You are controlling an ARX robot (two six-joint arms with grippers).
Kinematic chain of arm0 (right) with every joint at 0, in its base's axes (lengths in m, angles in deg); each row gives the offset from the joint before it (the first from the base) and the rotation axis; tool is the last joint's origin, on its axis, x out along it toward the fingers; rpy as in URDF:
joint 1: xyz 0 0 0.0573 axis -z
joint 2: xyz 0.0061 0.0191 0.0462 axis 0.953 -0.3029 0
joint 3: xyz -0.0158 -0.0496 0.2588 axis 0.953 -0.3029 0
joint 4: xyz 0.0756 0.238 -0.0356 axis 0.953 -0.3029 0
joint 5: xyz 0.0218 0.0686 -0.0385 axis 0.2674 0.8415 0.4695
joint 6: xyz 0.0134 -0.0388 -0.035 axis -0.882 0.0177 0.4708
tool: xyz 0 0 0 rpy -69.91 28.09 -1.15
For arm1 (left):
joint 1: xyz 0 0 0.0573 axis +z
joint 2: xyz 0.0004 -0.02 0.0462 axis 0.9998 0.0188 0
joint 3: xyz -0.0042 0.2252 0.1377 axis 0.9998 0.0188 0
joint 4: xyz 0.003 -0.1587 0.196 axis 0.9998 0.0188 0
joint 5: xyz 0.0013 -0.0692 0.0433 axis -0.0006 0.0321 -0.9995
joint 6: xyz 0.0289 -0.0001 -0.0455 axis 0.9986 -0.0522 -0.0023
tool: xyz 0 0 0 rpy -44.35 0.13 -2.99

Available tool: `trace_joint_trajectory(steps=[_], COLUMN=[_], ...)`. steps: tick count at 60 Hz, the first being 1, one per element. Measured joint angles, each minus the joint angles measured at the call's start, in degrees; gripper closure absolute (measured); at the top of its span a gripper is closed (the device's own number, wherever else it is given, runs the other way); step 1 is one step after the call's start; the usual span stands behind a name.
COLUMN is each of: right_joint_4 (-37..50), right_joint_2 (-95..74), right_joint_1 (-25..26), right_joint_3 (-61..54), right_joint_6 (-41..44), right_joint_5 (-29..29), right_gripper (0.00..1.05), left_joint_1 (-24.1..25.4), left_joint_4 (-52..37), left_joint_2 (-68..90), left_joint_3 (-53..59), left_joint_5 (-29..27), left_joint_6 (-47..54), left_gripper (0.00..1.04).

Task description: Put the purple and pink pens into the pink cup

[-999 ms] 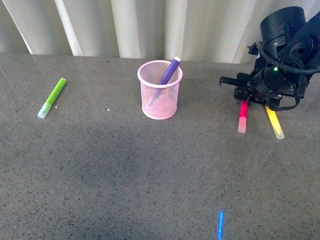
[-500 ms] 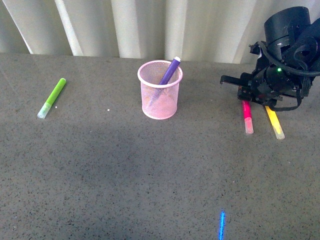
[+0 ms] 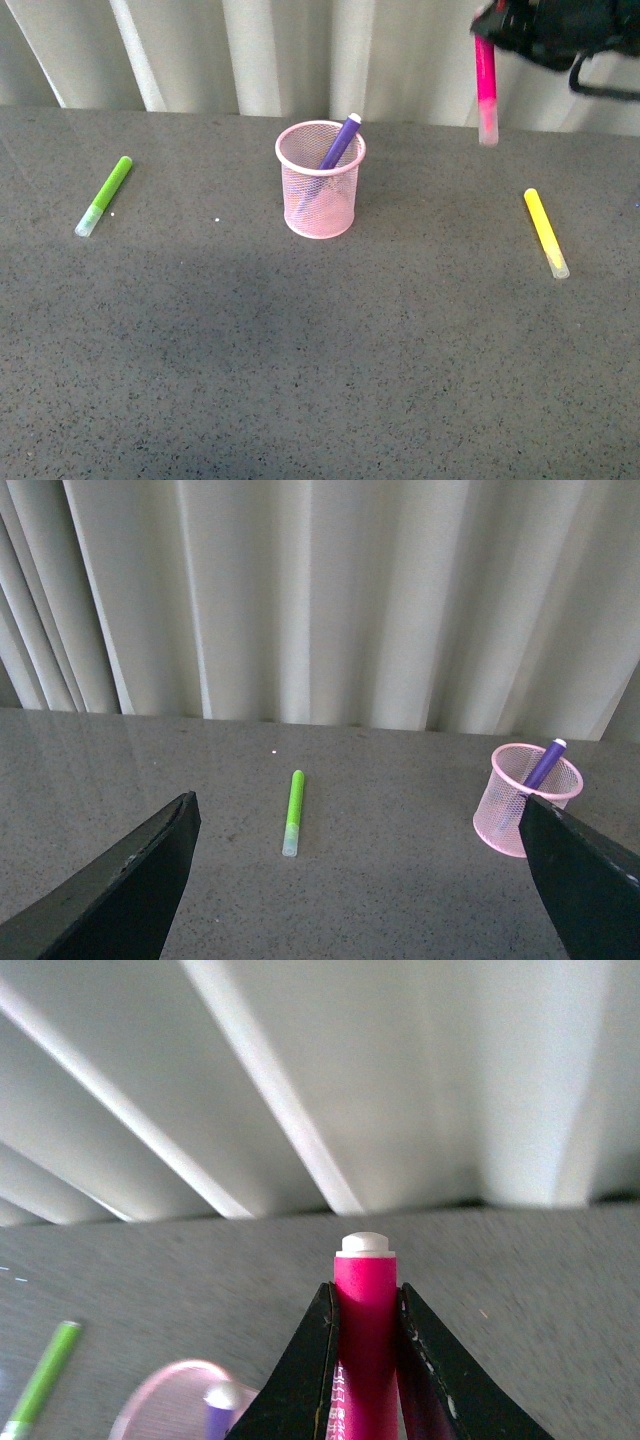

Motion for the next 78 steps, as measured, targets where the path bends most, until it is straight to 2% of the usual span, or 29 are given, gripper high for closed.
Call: trace_joint_trajectory(steps=[13,19,29,58,78], right_joint_4=[11.15,20.06,33.68,32.74,32.26], right_joint_2=[9.46,9.6,2.23,-13.22,-21.62], right_joint_1=[-3.34,-5.77,-9.27,-11.28,-12.74], right_joint_3=[-8.2,-12.76,-13.92,1.46,8.68], right_joint_6=[-0.24,1.92,5.97,8.07,9.35], right_joint_5=[5.4,7.56,6.01,1.6,0.92], right_gripper=[0.93,0.93,0.93,0.93,0.93], left_joint_1=[0.0,0.0,0.0,0.0,0.0], left_joint_4=[0.0,0.0,0.0,0.0,0.0], left_joint_2=[0.0,0.0,0.0,0.0,0.0], left_joint_3=[0.0,0.0,0.0,0.0,0.0], left_joint_5=[0.0,0.0,0.0,0.0,0.0], left_joint_6=[0.02,0.02,0.02,0.02,0.02], left_gripper=[0.07,0.07,0.07,0.07,0.07])
